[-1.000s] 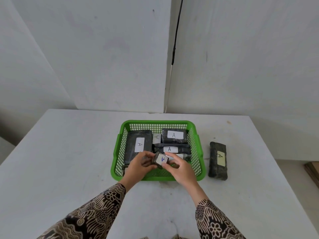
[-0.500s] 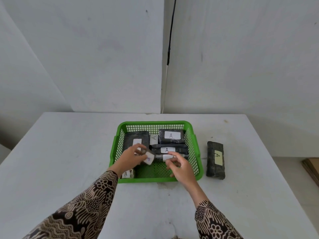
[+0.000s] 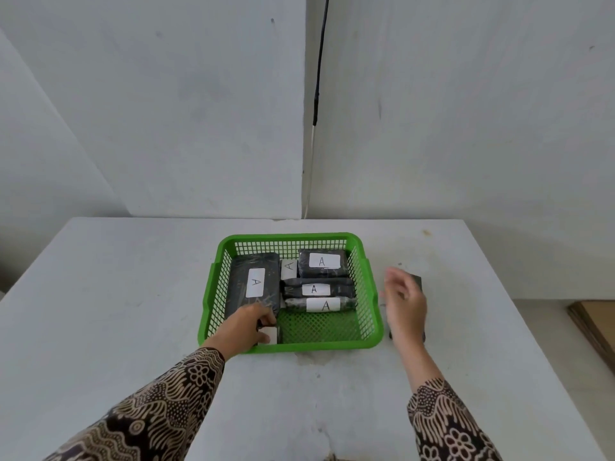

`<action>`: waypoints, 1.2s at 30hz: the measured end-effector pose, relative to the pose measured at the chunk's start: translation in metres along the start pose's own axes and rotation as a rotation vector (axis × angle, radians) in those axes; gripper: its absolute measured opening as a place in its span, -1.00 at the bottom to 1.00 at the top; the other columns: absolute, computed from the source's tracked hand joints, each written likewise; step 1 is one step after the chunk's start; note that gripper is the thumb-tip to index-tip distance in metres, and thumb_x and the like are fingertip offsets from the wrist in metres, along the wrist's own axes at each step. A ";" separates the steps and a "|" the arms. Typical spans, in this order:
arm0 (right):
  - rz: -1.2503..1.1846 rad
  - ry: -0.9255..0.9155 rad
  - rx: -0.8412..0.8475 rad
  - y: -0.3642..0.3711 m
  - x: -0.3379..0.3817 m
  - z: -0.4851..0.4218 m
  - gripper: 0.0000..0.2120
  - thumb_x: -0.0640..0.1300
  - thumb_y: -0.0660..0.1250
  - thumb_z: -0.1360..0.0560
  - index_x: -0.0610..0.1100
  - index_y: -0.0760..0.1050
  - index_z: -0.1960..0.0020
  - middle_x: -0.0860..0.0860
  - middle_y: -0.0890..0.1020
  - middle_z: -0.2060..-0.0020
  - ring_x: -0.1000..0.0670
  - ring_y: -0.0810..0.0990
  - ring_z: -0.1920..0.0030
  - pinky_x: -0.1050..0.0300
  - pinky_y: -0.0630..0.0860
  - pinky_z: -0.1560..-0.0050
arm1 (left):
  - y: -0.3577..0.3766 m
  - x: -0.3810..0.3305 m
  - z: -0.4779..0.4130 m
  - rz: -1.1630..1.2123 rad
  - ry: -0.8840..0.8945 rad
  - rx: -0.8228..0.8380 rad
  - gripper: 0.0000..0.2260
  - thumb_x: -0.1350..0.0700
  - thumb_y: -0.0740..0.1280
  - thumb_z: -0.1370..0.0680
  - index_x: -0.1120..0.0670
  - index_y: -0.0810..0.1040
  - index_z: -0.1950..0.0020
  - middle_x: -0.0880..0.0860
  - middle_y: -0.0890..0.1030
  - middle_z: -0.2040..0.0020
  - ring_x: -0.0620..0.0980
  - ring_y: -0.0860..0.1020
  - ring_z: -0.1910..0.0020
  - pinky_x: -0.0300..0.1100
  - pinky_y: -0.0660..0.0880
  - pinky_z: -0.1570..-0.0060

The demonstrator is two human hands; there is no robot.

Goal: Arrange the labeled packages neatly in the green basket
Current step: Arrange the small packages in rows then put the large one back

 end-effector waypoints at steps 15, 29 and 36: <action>0.293 0.501 -0.073 -0.044 -0.153 0.007 -0.25 0.05 0.54 -0.29 -0.20 0.33 -0.36 -0.26 0.45 -0.26 -0.31 0.33 -0.28 -0.18 0.34 -0.29 | -0.014 -0.008 -0.003 -0.052 -0.147 -0.036 -0.89 0.07 0.30 -0.52 0.04 0.58 0.01 0.03 0.65 -0.01 -0.03 0.60 0.09 -0.14 0.57 0.06; -0.040 -0.235 0.398 0.021 0.044 0.005 -0.30 -0.23 0.51 -0.32 0.17 0.33 -0.33 0.14 0.42 -0.23 0.01 0.45 -0.26 0.11 0.47 -0.22 | -0.096 -0.095 -0.012 1.080 0.119 -0.275 -0.36 -0.13 0.32 -0.43 -0.04 0.23 -0.47 -0.08 0.50 -0.21 -0.27 0.54 -0.08 -0.22 0.59 -0.01; 0.057 -0.299 0.529 0.041 0.058 0.012 -0.26 -0.22 0.49 -0.31 0.29 0.30 -0.32 0.21 0.43 -0.21 0.10 0.42 -0.28 0.23 0.42 -0.28 | -0.103 -0.082 -0.009 1.148 0.070 -0.316 -0.51 -0.20 0.39 -0.34 -0.05 0.52 -0.21 -0.02 0.72 0.15 -0.10 0.67 0.20 -0.22 0.62 0.22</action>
Point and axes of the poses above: each hand's wrist, its own z-axis away from the middle knuckle, its own y-axis out of the palm, x = y × z, the point moved 10 cm from there along -z, towards the middle knuckle
